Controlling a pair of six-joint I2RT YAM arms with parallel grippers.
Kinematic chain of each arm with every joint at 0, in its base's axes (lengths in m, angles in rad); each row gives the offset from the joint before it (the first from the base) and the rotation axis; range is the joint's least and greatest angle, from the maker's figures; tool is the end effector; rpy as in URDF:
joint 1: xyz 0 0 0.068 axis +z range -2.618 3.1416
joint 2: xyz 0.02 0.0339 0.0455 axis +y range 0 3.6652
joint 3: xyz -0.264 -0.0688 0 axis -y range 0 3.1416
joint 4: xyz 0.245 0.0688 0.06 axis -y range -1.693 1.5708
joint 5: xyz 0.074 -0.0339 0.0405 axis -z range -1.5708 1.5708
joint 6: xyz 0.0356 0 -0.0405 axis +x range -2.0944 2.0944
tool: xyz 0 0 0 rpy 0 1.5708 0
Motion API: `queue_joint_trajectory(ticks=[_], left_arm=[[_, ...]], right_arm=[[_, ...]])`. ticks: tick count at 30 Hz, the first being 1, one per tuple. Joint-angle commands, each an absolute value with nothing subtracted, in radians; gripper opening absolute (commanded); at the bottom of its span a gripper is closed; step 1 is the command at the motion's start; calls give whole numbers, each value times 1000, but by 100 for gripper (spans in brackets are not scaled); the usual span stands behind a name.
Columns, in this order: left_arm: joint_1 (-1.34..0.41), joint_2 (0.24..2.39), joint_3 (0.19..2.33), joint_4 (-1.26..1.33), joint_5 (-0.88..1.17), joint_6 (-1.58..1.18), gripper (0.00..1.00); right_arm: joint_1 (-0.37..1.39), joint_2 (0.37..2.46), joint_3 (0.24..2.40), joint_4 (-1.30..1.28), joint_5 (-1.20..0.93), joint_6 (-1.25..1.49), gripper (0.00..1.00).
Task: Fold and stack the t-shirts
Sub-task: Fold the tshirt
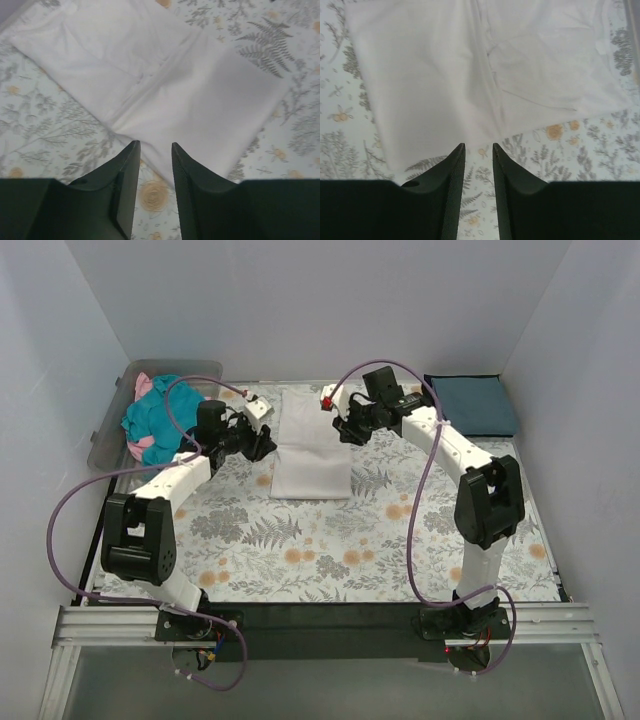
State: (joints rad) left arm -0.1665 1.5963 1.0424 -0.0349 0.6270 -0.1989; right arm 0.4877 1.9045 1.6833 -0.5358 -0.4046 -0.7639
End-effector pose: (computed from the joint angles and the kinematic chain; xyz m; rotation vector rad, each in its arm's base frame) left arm 0.3438 -0.0790 0.2425 0.3347 2.1361 -0.8861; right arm 0.3788 0.2168 0.2944 -1.4896 1.7192 0.3259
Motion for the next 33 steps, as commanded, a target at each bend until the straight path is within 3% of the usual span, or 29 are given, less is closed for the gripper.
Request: queue_joint_trajectory(ticks=[1,8,13,18,21,24,28,33], left_arm=[[-176,1663,1127,-103,756,-461,29],[-176,1902,1252,-123,740,-649,24],[-175,2035,1307,-140,608,-687,20],[-170,2085,1408,-185,512,-696,23],[-154,2028,1398,-212,628,-649,31],[-141,1837,1286,-193,742,-538,46],[-141,1650,1132,-187,831,-352,51],[-161,1507,918,-199,827,-26,55]], right_arm=[[494,1962,1663,-568,-537,-551,33],[488,2118,1749,-581,-620,-442,32],[483,2215,1756,-583,-611,-429,30],[462,2247,1753,-597,-575,-452,31],[460,2182,1744,-612,-595,-466,37],[462,2012,1691,-609,-655,-523,48],[486,1874,1576,-609,-615,-629,52],[583,1772,1369,-550,-419,-813,55]])
